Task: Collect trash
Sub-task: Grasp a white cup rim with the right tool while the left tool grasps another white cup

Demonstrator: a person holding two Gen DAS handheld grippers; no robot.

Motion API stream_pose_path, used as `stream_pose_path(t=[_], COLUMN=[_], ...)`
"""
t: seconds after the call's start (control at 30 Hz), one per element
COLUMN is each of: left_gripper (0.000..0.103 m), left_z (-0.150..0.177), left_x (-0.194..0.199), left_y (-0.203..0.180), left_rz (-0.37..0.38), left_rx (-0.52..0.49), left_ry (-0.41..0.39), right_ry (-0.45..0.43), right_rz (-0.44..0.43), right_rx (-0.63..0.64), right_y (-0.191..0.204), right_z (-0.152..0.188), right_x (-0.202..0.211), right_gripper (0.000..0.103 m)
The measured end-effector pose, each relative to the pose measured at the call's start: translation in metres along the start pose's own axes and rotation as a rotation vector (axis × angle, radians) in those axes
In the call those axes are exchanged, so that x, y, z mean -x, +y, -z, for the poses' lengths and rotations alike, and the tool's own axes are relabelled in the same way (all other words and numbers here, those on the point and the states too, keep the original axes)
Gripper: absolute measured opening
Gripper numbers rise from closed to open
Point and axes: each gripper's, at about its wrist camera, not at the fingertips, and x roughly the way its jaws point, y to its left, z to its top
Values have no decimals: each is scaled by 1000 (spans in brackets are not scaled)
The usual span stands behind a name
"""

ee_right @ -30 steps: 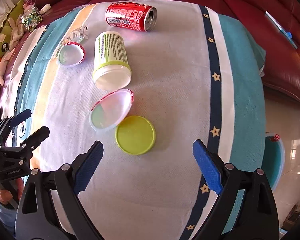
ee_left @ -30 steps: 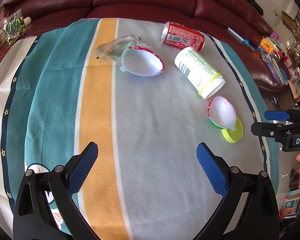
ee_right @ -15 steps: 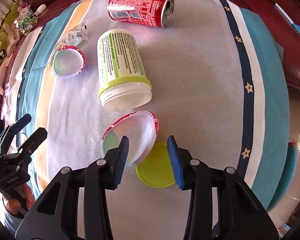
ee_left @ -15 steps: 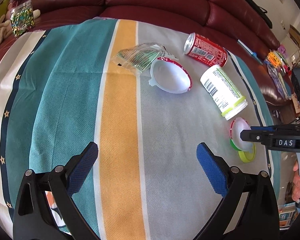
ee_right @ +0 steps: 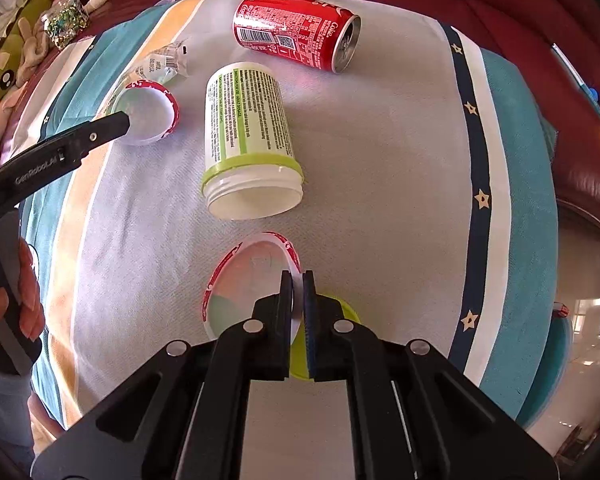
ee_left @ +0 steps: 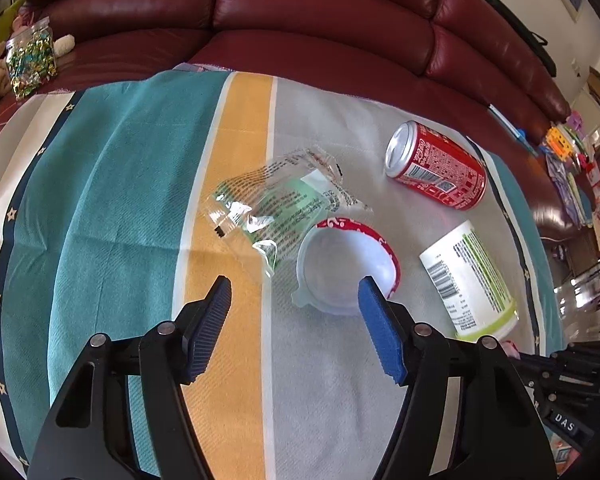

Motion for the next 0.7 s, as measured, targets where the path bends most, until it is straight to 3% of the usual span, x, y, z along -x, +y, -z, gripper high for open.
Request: stream_pose_path(t=[0.1,0.17,0.23,0.27,0.47,0.7], left_gripper=[64,52,22,17,10,9], left_z=[-5,-6,-5,-3,15,47], left_x=[-8,-14,-20,-21,0,38], left_y=[-4,-8,-10,-11,-24,-46], left_rz=[-8,-16,-33,-47,-65,-87], left_rx=[-9,-21,-32,-35,-85,-161], left_ry=[2,11,26,21,0,-18], right_ry=[-3,-5,-8,-9,-31,-69], right_rz=[-4,-10,-19,-20,-24,-29], right_rx=[1,1,0,2,14,-4], right_y=[-4,-7,-10,-12,-19,-35], right_z=[1,1,5,7,19,37], right_x=[0,0,2,4,17,39], right_gripper=[6,6,6,6,5,5])
